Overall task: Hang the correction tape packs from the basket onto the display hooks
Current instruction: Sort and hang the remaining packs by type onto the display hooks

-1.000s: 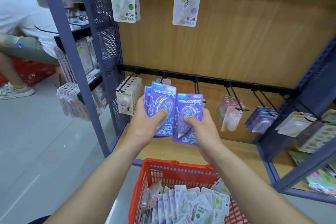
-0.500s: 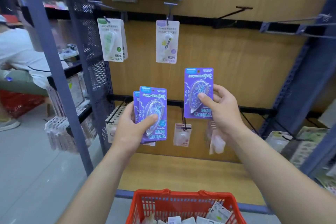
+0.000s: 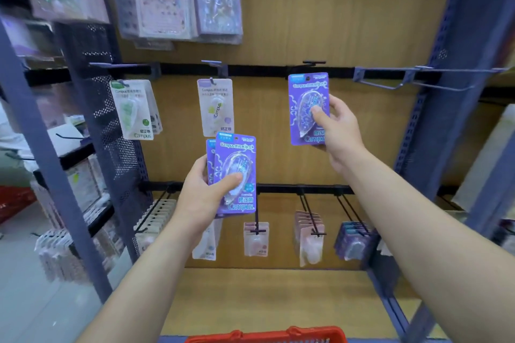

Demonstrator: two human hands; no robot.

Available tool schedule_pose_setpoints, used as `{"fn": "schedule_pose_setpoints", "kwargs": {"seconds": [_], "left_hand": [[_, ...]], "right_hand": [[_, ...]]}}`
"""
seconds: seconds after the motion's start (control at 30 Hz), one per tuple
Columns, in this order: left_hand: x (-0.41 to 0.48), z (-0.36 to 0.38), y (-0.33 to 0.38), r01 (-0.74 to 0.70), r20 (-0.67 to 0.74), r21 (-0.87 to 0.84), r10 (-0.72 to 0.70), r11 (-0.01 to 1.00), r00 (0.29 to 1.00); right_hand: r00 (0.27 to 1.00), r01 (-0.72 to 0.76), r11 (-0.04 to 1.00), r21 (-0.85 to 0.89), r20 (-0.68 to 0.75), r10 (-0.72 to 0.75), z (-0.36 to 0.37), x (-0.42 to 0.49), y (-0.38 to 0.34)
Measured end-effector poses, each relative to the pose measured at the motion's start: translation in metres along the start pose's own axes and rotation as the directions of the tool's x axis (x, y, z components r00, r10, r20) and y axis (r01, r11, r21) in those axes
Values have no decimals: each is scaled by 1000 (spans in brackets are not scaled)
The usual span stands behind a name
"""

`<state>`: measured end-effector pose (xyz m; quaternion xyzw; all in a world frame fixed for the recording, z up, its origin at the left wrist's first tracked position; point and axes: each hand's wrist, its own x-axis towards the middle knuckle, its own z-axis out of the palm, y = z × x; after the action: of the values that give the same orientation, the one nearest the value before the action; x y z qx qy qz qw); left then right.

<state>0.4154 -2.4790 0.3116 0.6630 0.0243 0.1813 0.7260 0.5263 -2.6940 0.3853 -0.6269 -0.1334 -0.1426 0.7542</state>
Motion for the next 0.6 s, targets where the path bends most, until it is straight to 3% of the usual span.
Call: {"fn": "schedule_pose_setpoints", "kwargs": {"seconds": [0.6], "left_hand": [[9, 13, 11, 4, 28, 79, -6, 997, 1000]], "right_hand": [[995, -100, 983, -153, -7, 100, -4, 23, 8]]}}
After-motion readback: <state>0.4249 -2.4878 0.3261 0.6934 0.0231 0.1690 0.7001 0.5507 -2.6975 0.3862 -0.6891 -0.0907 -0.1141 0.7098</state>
